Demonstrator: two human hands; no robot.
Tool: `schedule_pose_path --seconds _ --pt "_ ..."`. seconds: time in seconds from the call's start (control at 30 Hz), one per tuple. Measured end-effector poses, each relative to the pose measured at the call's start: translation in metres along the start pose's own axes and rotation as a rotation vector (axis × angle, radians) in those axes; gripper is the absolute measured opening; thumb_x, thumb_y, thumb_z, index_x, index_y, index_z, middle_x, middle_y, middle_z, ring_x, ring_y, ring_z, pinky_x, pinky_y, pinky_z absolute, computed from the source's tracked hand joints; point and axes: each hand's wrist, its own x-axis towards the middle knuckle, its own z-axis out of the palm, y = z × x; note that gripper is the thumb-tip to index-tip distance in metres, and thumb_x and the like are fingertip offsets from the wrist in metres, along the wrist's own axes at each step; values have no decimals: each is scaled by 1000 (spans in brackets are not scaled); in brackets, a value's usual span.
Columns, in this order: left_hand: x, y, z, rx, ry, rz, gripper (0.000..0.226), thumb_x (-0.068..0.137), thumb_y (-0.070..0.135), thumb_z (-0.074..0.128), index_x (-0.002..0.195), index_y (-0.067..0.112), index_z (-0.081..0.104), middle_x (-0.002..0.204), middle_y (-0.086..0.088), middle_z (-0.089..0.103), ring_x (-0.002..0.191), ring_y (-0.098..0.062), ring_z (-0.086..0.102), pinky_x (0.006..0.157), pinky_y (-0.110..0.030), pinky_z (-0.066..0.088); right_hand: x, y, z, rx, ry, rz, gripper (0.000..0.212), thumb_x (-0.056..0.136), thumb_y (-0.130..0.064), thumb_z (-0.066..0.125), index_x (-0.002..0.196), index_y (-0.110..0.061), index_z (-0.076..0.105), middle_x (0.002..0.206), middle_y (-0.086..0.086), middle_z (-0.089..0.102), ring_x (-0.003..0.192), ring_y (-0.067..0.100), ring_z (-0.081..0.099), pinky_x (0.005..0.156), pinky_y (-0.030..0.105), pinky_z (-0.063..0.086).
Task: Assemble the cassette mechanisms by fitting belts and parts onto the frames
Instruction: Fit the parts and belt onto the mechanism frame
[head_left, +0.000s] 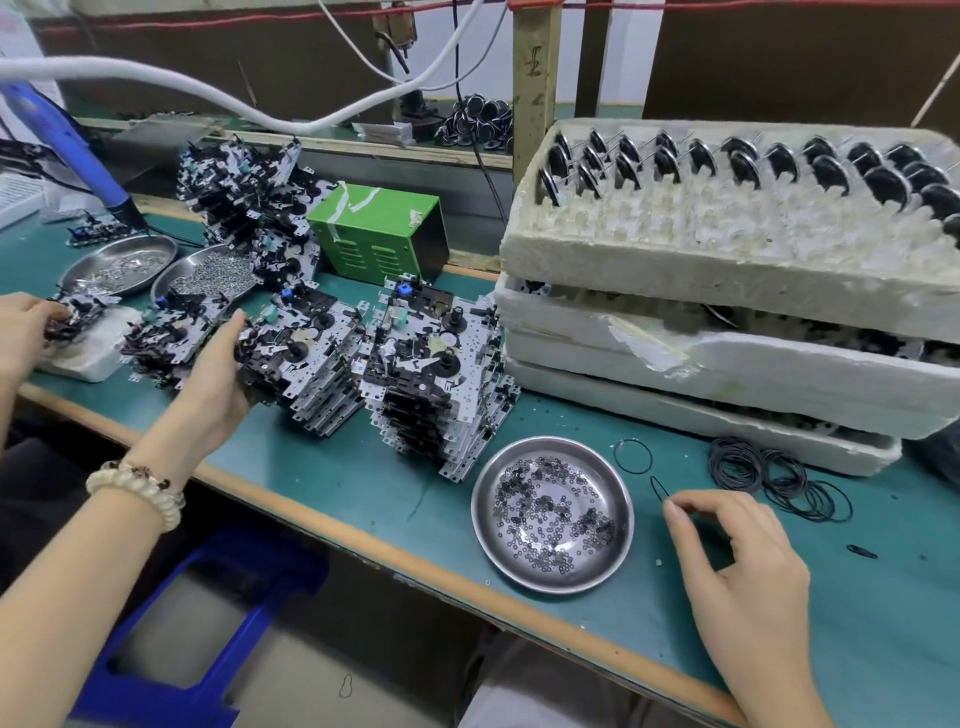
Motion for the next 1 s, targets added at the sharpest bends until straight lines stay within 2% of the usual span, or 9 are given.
schedule_pose_path --seconds 0.23,0.33,0.43,0.53,0.6,0.67,0.73,0.83,1.0 --pt "-9 -12 0 -71 -132 9 32 105 43 41 109 23 66 100 3 78 86 -11 74 88 -40 50 2 0 2 -20 -27 6 18 83 -7 72 82 -24 66 84 -17 62 83 11 52 80 6 36" --pt "-12 -16 6 -94 -216 -33 36 105 46 40 106 22 67 104 -2 77 95 -17 71 93 -42 47 2 -1 2 -11 -30 16 18 83 -9 71 83 -25 66 85 -17 63 84 12 53 81 6 36" --pt "-6 -15 4 -45 -222 -77 42 105 49 35 117 20 63 136 -11 61 125 -28 53 109 -47 39 1 0 1 9 -11 39 18 83 -8 71 83 -26 66 86 -15 64 85 13 54 81 7 37" --pt "9 -12 -9 414 -43 222 31 108 34 40 106 21 67 118 -7 65 103 -20 57 81 -17 50 0 0 0 25 1 51 19 83 -8 71 83 -26 66 86 -15 64 85 12 55 80 9 39" --pt "29 -17 -30 1042 115 582 21 102 18 55 102 7 73 100 -14 71 84 -30 59 76 -32 49 0 0 0 26 4 50 18 84 -8 71 82 -25 66 85 -16 64 84 13 55 79 8 38" --pt "48 -23 -47 1561 268 821 11 87 -2 66 94 -6 73 95 -27 66 89 -42 55 77 -47 43 1 -1 0 22 6 42 18 84 -8 71 82 -25 65 85 -17 63 84 12 55 80 6 37" --pt "53 -19 -51 1920 273 832 8 77 -5 70 85 -6 71 92 -25 62 93 -41 51 79 -49 41 1 -1 0 23 4 38 18 84 -8 71 82 -26 65 85 -17 63 84 12 55 80 5 37" --pt "51 -13 -47 2342 229 745 15 85 17 65 99 17 70 101 -5 60 100 -29 47 86 -41 38 0 0 -1 27 4 38 19 84 -8 71 82 -26 65 85 -18 63 85 11 56 80 5 37" --pt "54 -12 -42 2484 173 829 20 89 18 62 108 19 69 105 -3 59 105 -29 49 93 -42 38 0 -1 -1 25 -1 42 18 84 -9 71 82 -26 65 85 -18 63 86 11 56 80 4 37"
